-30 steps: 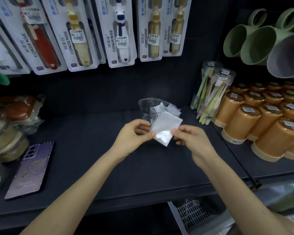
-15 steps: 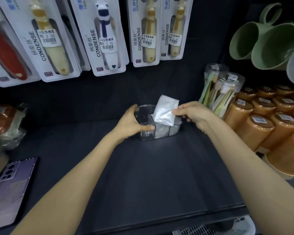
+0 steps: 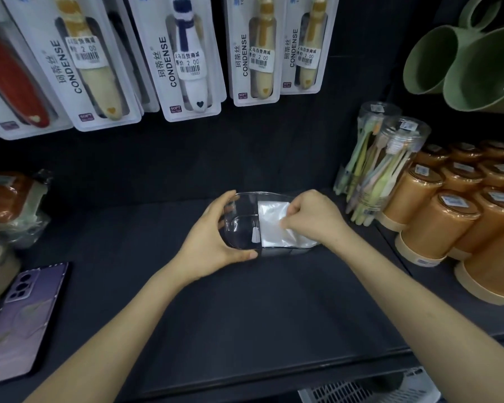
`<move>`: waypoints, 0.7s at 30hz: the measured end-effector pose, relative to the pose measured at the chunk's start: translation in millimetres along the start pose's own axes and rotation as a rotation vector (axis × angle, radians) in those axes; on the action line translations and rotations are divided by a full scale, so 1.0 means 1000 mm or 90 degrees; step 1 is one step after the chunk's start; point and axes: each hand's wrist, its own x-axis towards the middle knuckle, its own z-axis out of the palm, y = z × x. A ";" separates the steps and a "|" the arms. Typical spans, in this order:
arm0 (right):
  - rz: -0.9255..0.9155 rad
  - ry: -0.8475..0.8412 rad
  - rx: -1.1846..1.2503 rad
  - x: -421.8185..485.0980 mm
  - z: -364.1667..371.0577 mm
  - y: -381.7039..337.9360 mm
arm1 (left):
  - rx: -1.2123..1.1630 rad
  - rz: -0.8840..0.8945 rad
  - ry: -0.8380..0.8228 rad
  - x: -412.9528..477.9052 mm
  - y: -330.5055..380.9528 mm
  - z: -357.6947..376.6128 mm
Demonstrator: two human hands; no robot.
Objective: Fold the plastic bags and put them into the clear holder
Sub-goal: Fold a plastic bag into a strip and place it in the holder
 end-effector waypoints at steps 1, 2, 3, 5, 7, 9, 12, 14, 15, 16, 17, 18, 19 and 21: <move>-0.012 0.021 -0.020 -0.006 0.003 -0.001 | 0.001 0.004 0.004 -0.004 0.000 0.000; -0.039 0.058 -0.041 -0.011 0.006 -0.001 | 0.001 0.007 0.007 -0.007 0.001 0.000; -0.079 0.112 -0.056 -0.015 0.010 0.000 | 0.002 0.009 0.010 -0.009 0.001 0.000; -0.159 0.226 -0.070 -0.023 0.016 0.004 | 0.003 0.009 0.006 -0.012 0.002 -0.001; -0.226 0.299 -0.070 -0.028 0.021 0.010 | 0.006 0.012 -0.003 -0.015 0.003 -0.004; -0.276 0.320 -0.061 -0.032 0.023 0.014 | 0.010 0.019 -0.011 -0.018 0.005 -0.005; -0.296 0.277 -0.059 -0.034 0.025 0.020 | 0.019 0.032 -0.012 -0.023 0.006 -0.005; -0.277 0.213 -0.041 -0.037 0.025 0.021 | 0.019 0.038 -0.015 -0.025 0.006 -0.005; -0.263 0.184 -0.033 -0.038 0.024 0.020 | 0.018 0.040 -0.018 -0.026 0.006 -0.005; -0.249 0.159 -0.030 -0.039 0.023 0.019 | 0.020 0.042 -0.021 -0.027 0.006 -0.006; -0.237 0.138 -0.033 -0.040 0.022 0.018 | 0.023 0.044 -0.025 -0.027 0.005 -0.006; -0.230 0.122 -0.043 -0.041 0.021 0.017 | 0.025 0.046 -0.026 -0.028 0.006 -0.005; -0.225 0.109 -0.061 -0.041 0.020 0.015 | 0.025 0.046 -0.026 -0.029 0.007 -0.005; -0.214 0.083 -0.110 -0.040 0.020 0.012 | 0.024 0.043 -0.025 -0.030 0.008 -0.004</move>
